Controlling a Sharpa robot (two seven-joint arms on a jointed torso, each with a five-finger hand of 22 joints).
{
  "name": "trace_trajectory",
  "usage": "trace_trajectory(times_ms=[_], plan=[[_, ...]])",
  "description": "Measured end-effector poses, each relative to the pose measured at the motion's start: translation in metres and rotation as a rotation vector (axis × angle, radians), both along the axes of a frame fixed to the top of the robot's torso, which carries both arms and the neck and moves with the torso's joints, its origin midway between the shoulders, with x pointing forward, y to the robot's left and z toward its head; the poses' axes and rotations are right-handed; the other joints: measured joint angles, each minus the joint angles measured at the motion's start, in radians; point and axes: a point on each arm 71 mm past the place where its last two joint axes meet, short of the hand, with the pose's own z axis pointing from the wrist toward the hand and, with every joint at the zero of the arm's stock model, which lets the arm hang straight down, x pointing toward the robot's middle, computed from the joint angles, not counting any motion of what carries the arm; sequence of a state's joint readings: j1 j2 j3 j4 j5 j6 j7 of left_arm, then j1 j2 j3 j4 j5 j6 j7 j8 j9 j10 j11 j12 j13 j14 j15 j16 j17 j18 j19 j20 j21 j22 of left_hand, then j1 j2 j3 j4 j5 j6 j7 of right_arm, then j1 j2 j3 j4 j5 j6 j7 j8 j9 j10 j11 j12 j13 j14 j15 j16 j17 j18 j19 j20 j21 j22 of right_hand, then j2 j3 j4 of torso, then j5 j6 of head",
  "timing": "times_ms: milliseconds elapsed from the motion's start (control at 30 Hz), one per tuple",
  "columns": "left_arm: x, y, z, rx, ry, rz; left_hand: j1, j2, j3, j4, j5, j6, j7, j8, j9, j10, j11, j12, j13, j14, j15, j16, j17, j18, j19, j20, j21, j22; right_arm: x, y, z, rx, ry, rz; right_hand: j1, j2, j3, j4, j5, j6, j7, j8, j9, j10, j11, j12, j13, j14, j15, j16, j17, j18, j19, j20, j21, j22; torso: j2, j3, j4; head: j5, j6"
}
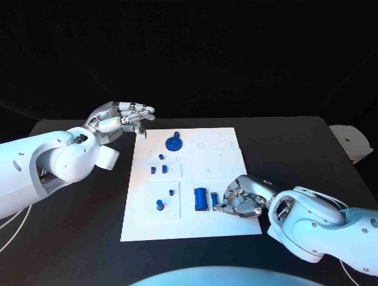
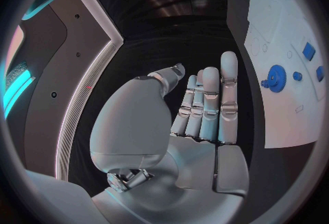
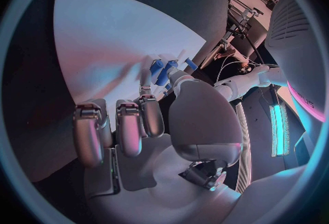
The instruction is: Assemble the parts on the task board
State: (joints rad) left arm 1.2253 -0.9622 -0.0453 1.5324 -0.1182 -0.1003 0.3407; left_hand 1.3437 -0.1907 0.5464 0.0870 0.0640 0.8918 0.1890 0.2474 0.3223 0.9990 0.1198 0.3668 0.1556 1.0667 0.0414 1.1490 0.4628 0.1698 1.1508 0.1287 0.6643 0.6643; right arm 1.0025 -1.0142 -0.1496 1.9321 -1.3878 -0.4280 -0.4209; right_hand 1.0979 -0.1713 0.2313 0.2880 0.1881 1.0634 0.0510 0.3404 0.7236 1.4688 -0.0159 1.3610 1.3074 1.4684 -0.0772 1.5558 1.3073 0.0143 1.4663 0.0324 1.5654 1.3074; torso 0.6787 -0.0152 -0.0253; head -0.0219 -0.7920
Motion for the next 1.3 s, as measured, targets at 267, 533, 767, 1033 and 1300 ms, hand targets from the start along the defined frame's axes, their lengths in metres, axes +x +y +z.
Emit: trace_trajectory(times_ms=[267,533,767,1033,1300], plan=[[0.0,0.0,0.0,0.0,0.0,0.001,0.0,0.0,0.0,0.0,0.0,0.0,0.0,0.0,0.0,0.0,0.0,0.0,0.0,0.0,0.0,0.0,0.0,0.0,0.0,0.0,0.0,-0.001,0.002,0.0,-0.002,-0.015,-0.003,0.019,0.009,0.009,0.0,0.0,0.004,0.0,0.0,0.0,0.0,0.0,0.0,0.0,0.0,0.0,0.0,0.0,0.0,0.0,0.0,0.0,0.0,0.0,0.001,-0.0004,0.0022,-0.001,-0.001],[0.0,0.001,0.0,0.0,0.0,0.001,0.0,0.0,0.0,0.0,0.0,0.0,0.0,0.0,0.0,-0.004,0.004,0.004,-0.001,0.0,0.0,0.0,-0.001,0.0,0.004,-0.004,-0.004,-0.001,0.007,0.001,-0.006,-0.026,-0.006,0.016,0.016,0.016,0.0,0.0,0.008,0.0,0.0,0.0,0.0,0.0,0.0,0.0,0.0,0.0,0.0,0.0,0.0,0.0,0.0,0.0,0.0,0.0,0.002,-0.001,0.0036,0.0,-0.005],[0.0,0.002,0.0,0.001,0.0,0.002,0.0,0.0,0.0,0.0,0.0,0.0,0.0,0.0,0.0,-0.004,0.004,0.004,-0.001,0.0,0.0,0.0,-0.001,0.0,0.004,-0.004,-0.004,-0.001,0.01,0.003,-0.008,-0.031,-0.008,0.012,0.016,0.016,-0.003,0.003,0.008,0.0,0.0,0.004,0.0,0.0,0.0,0.0,0.0,0.0,0.0,0.0,0.001,0.0,0.0,0.0,0.0,0.001,0.002,-0.001,0.0032,0.002,-0.008],[0.0,0.002,0.0,0.001,0.001,0.003,0.0,0.0,0.0,0.0,0.0,0.0,0.0,0.0,0.0,-0.004,0.004,0.004,-0.001,0.0,0.0,0.0,-0.001,0.0,0.004,-0.004,-0.004,-0.001,0.013,0.003,-0.011,-0.047,0.0,0.012,0.034,0.023,-0.007,-0.001,0.005,0.0,0.0,0.004,-0.001,-0.003,-0.003,0.0,0.0,0.0,0.0,0.0,0.001,0.0,0.0,0.0,0.0,0.001,0.002,-0.0004,0.0024,0.004,-0.012],[0.0,0.002,0.0,0.001,0.001,0.003,0.0,0.0,0.0,0.0,0.0,0.0,0.0,0.0,0.0,-0.004,0.004,0.004,-0.001,0.0,0.0,0.0,-0.001,0.0,0.004,-0.004,-0.004,-0.001,0.014,0.004,-0.011,-0.053,0.004,0.016,0.066,0.018,-0.012,-0.001,-0.013,0.001,-0.001,0.004,-0.004,-0.003,-0.003,0.0,0.001,-0.004,-0.004,0.0,0.001,0.0,0.0,0.0,0.0,0.001,0.001,-0.0005,0.0015,0.003,-0.012]])
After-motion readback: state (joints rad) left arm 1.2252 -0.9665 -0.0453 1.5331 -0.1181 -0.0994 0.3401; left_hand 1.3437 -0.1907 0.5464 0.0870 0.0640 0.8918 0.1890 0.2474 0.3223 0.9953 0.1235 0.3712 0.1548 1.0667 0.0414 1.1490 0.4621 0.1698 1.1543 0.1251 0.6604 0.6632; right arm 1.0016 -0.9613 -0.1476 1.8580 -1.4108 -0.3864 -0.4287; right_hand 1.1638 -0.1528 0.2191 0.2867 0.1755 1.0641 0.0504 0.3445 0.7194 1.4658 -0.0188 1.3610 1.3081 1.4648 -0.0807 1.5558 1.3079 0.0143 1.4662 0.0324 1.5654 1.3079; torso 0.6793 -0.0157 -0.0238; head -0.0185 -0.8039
